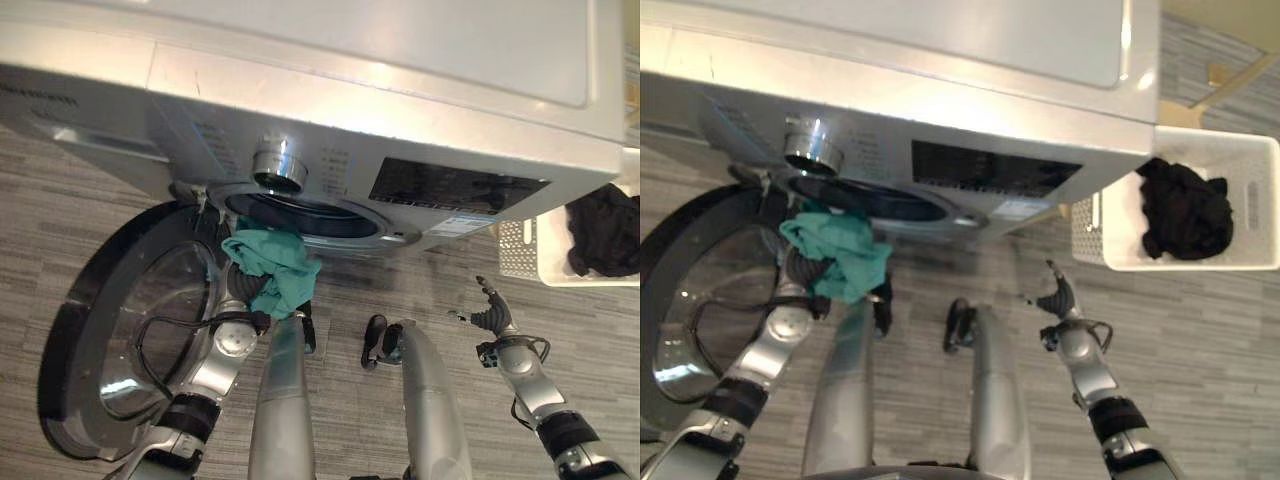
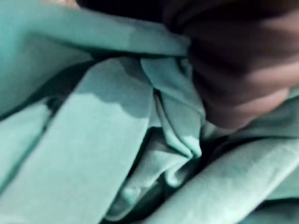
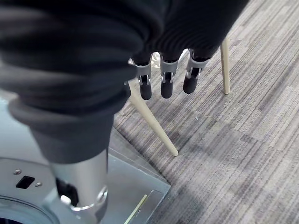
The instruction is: Grab the laundry basket,head to the washer,open it,put in the laundry and shut it.
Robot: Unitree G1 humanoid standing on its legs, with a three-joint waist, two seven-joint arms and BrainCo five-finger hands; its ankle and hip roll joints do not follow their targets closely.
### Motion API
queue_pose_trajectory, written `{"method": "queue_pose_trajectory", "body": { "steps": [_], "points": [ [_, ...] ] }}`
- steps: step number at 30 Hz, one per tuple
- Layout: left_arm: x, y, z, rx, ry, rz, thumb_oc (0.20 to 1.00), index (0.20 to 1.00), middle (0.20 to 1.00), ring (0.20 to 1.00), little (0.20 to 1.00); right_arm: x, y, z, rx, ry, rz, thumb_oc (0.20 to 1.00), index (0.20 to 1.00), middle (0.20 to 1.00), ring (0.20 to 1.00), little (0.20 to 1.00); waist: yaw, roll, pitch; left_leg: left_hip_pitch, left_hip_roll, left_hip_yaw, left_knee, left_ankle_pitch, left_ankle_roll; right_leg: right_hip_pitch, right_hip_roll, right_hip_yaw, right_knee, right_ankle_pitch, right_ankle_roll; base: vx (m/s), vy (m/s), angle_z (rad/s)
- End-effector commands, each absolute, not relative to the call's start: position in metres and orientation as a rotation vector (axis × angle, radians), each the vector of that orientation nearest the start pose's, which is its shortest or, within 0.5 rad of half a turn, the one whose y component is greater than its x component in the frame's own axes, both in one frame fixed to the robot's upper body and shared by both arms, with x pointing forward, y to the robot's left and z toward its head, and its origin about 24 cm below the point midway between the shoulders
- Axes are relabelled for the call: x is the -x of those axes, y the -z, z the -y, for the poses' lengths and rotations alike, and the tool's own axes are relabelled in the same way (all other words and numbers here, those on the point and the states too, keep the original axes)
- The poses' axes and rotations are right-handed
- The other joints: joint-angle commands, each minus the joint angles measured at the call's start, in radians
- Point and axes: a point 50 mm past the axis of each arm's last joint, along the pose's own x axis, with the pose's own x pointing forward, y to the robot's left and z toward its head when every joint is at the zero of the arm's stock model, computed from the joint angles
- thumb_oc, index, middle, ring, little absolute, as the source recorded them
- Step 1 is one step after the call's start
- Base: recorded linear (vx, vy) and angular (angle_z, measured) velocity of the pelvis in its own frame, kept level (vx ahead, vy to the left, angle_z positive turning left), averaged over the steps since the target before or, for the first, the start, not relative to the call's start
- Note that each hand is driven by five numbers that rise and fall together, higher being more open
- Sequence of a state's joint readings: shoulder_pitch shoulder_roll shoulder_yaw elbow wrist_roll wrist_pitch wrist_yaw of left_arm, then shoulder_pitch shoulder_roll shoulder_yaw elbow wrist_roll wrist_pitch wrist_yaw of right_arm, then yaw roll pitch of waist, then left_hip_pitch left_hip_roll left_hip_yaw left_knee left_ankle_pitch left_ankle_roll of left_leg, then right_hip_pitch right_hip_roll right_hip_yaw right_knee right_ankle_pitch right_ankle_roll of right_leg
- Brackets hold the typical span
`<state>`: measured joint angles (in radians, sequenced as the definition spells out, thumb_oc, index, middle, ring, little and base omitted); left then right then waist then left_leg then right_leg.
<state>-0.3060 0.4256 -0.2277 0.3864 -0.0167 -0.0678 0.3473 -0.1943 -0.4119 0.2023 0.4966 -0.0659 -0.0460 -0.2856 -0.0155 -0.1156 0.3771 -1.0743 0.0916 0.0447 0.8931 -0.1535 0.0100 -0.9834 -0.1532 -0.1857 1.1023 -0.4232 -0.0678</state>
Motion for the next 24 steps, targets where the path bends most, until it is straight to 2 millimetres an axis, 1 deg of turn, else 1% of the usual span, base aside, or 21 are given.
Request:
{"method": "queue_pose_trajectory", "body": {
  "steps": [1, 2, 3, 4, 5, 6, 7, 9, 10, 11, 12, 13, 14, 15, 17, 19, 20, 21, 22, 23, 24],
  "points": [
    [-0.319, -0.071, -0.18, -0.26, -0.186, 0.123, 0.2, 0.2, 0.2, 0.2, 0.2, -0.268, 0.0, 0.23, 0.524, 0.2, -0.18, 1.0, 1.0, 1.0, 1.0, 1.0, -0.005, 0.015, -0.077, -0.102, 0.023, -0.06, 0.229, -0.193, 0.057, -0.111, -0.007, 0.059, 0.01, 0.003, 0.01, -0.04, -0.073, 0.2],
    [-0.319, -0.071, -0.18, -0.259, -0.186, 0.124, 0.2, 0.2, 0.2, 0.2, 0.2, -0.269, 0.0, 0.23, 0.524, 0.2, -0.179, 1.0, 1.0, 1.0, 1.0, 1.0, -0.006, 0.016, -0.08, -0.11, 0.023, -0.061, 0.234, -0.195, 0.057, -0.118, -0.008, 0.059, 0.015, 0.0, 0.01, -0.03, -0.065, 0.03],
    [-0.326, -0.081, -0.176, -0.229, -0.205, 0.153, 0.2, 0.2, 0.2, 0.2, 0.2, -0.27, -0.003, 0.227, 0.521, 0.197, -0.159, 1.0, 1.0, 1.0, 1.0, 1.0, -0.011, 0.015, -0.084, -0.143, 0.024, -0.066, 0.262, -0.203, 0.058, -0.15, -0.01, 0.061, 0.043, -0.008, 0.005, -0.02, -0.035, -0.03],
    [-0.336, -0.095, -0.172, -0.206, -0.221, 0.189, 0.2, 0.2, 0.2, 0.2, 0.2, -0.272, -0.005, 0.224, 0.513, 0.19, -0.144, 1.0, 1.0, 1.0, 1.0, 1.0, -0.02, 0.014, -0.087, -0.17, 0.027, -0.071, 0.282, -0.206, 0.057, -0.175, -0.01, 0.063, 0.069, -0.011, 0.004, -0.05, -0.046, 0.05],
    [-0.351, -0.119, -0.169, -0.215, -0.242, 0.248, 0.2, 0.2, 0.2, 0.2, 0.2, -0.274, -0.011, 0.219, 0.505, 0.17, -0.109, 1.0, 1.0, 1.0, 1.0, 1.0, -0.036, 0.013, -0.088, -0.216, 0.028, -0.079, 0.324, -0.211, 0.056, -0.219, -0.008, 0.07, 0.112, -0.021, -0.004, -0.03, -0.027, 0.11],
    [-0.352, -0.12, -0.168, -0.214, -0.242, 0.252, 0.2, 0.2, 0.2, 0.2, 0.2, -0.275, -0.012, 0.219, 0.504, 0.172, -0.106, 1.0, 1.0, 1.0, 1.0, 1.0, -0.036, 0.014, -0.088, -0.225, 0.027, -0.08, 0.331, -0.214, 0.056, -0.228, -0.009, 0.071, 0.119, -0.025, -0.004, -0.02, -0.011, 0.07],
    [-0.361, -0.134, -0.172, -0.221, -0.271, 0.279, 0.2, 0.2, 0.2, 0.2, 0.2, -0.275, -0.014, 0.218, 0.507, 0.158, -0.088, 1.0, 1.0, 1.0, 1.0, 1.0, -0.049, 0.014, -0.092, -0.25, 0.03, -0.081, 0.352, -0.219, 0.057, -0.252, -0.008, 0.072, 0.144, -0.026, -0.005, 0.0, 0.0, 0.0],
    [-0.379, -0.17, -0.178, -0.247, -0.31, 0.342, 0.2, 0.2, 0.2, 0.2, 0.2, -0.277, -0.019, 0.214, 0.505, 0.125, -0.055, 1.0, 1.0, 1.0, 1.0, 1.0, -0.071, 0.013, -0.1, -0.298, 0.031, -0.085, 0.388, -0.228, 0.056, -0.297, -0.006, 0.08, 0.179, -0.04, -0.009, 0.0, -0.015, -0.06],
    [-0.391, -0.205, -0.189, -0.262, -0.353, 0.392, 0.2, 0.2, 0.2, 0.2, 0.2, -0.277, -0.025, 0.211, 0.507, 0.093, -0.019, 1.0, 1.0, 1.0, 1.0, 1.0, -0.096, 0.017, -0.109, -0.336, 0.035, -0.087, 0.418, -0.233, 0.055, -0.335, -0.003, 0.083, 0.209, -0.04, -0.008, 0.02, -0.014, -0.04],
    [-0.392, -0.206, -0.189, -0.262, -0.353, 0.394, 0.2, 0.2, 0.2, 0.2, 0.2, -0.277, -0.026, 0.211, 0.506, 0.093, -0.017, 1.0, 1.0, 1.0, 1.0, 1.0, -0.096, 0.017, -0.109, -0.34, 0.034, -0.088, 0.42, -0.233, 0.055, -0.339, -0.003, 0.083, 0.211, -0.041, -0.008, 0.01, -0.004, -0.08],
    [-0.394, -0.222, -0.193, -0.26, -0.371, 0.426, 0.2, 0.2, 0.2, 0.2, 0.2, -0.279, -0.029, 0.21, 0.503, 0.082, -0.002, 1.0, 1.0, 1.0, 1.0, 1.0, -0.103, 0.02, -0.112, -0.356, 0.035, -0.087, 0.43, -0.234, 0.053, -0.351, -0.004, 0.085, 0.217, -0.039, -0.007, 0.01, 0.005, -0.12],
    [-0.394, -0.222, -0.193, -0.26, -0.371, 0.427, 0.2, 0.2, 0.2, 0.2, 0.2, -0.279, -0.029, 0.21, 0.503, 0.082, -0.002, 1.0, 1.0, 1.0, 1.0, 1.0, -0.103, 0.02, -0.112, -0.357, 0.035, -0.087, 0.431, -0.234, 0.053, -0.352, -0.004, 0.085, 0.218, -0.039, -0.007, 0.0, 0.011, -0.12],
    [-0.395, -0.244, -0.193, -0.267, -0.379, 0.483, 0.2, 0.2, 0.2, 0.2, 0.2, -0.28, -0.032, 0.209, 0.505, 0.072, 0.017, 1.0, 1.0, 1.0, 1.0, 1.0, -0.11, 0.023, -0.112, -0.372, 0.036, -0.088, 0.44, -0.236, 0.052, -0.364, -0.005, 0.083, 0.226, -0.038, -0.007, -0.01, 0.018, -0.07],
    [-0.395, -0.272, -0.198, -0.34, -0.41, 0.557, 0.2, 0.2, 0.2, 0.2, 0.2, -0.282, -0.04, 0.208, 0.503, 0.059, 0.052, 1.0, 1.0, 1.0, 1.0, 1.0, -0.119, 0.03, -0.11, -0.401, 0.039, -0.09, 0.455, -0.238, 0.052, -0.388, -0.002, 0.085, 0.23, -0.034, -0.002, -0.02, 0.024, -0.06],
    [-0.392, -0.289, -0.208, -0.445, -0.456, 0.6, 0.2, 0.2, 0.2, 0.2, 0.2, -0.282, -0.045, 0.209, 0.514, 0.041, 0.079, 1.0, 1.0, 1.0, 1.0, 1.0, -0.128, 0.036, -0.112, -0.427, 0.04, -0.091, 0.467, -0.239, 0.051, -0.408, 0.004, 0.086, 0.232, -0.027, 0.003, -0.01, 0.023, -0.06],
    [-0.389, -0.306, -0.218, -0.599, -0.504, 0.64, 0.2, 0.2, 0.2, 0.2, 0.2, -0.281, -0.049, 0.212, 0.517, 0.037, 0.095, 1.0, 1.0, 1.0, 1.0, 1.0, -0.135, 0.044, -0.114, -0.451, 0.041, -0.092, 0.476, -0.239, 0.051, -0.431, 0.007, 0.09, 0.234, -0.019, 0.01, 0.0, 0.019, -0.07],
    [-0.389, -0.307, -0.218, -0.601, -0.504, 0.642, 0.2, 0.2, 0.2, 0.2, 0.2, -0.281, -0.049, 0.211, 0.515, 0.037, 0.096, 1.0, 1.0, 1.0, 1.0, 1.0, -0.134, 0.043, -0.114, -0.454, 0.04, -0.093, 0.477, -0.239, 0.051, -0.434, 0.007, 0.09, 0.235, -0.019, 0.01, 0.0, 0.023, -0.04],
    [-0.387, -0.329, -0.219, -0.843, -0.537, 0.697, 0.2, 0.2, 0.2, 0.2, 0.2, -0.28, -0.053, 0.215, 0.506, 0.042, 0.119, 1.0, 1.0, 1.0, 1.0, 1.0, -0.141, 0.051, -0.117, -0.474, 0.041, -0.091, 0.486, -0.238, 0.052, -0.452, 0.007, 0.093, 0.24, -0.013, 0.014, 0.0, 0.024, -0.04],
    [-0.385, -0.337, -0.222, -1.011, -0.56, 0.71, 0.253, 0.253, 0.253, 0.253, 0.253, -0.278, -0.057, 0.219, 0.51, 0.041, 0.138, 1.0, 1.0, 1.0, 1.0, 1.0, -0.145, 0.058, -0.118, -0.48, 0.041, -0.089, 0.488, -0.238, 0.053, -0.459, 0.011, 0.096, 0.24, -0.011, 0.014, 0.0, 0.0, 0.0],
    [-0.385, -0.345, -0.223, -1.183, -0.575, 0.71, 0.73, 0.73, 0.73, 0.73, 0.73, -0.277, -0.059, 0.224, 0.508, 0.051, 0.146, 1.0, 1.0, 1.0, 1.0, 1.0, -0.144, 0.058, -0.117, -0.488, 0.038, -0.086, 0.491, -0.238, 0.053, -0.467, 0.009, 0.098, 0.241, -0.01, 0.016, -0.01, 0.016, 0.04],
    [-0.387, -0.348, -0.221, -1.32, -0.574, 0.698, 1.0, 1.0, 1.0, 1.0, 1.0, -0.276, -0.06, 0.225, 0.504, 0.05, 0.149, 1.0, 1.0, 1.0, 1.0, 1.0, -0.145, 0.062, -0.118, -0.493, 0.035, -0.084, 0.491, -0.238, 0.053, -0.471, 0.009, 0.101, 0.243, -0.009, 0.015, -0.01, 0.004, 0.07]
  ]
}}
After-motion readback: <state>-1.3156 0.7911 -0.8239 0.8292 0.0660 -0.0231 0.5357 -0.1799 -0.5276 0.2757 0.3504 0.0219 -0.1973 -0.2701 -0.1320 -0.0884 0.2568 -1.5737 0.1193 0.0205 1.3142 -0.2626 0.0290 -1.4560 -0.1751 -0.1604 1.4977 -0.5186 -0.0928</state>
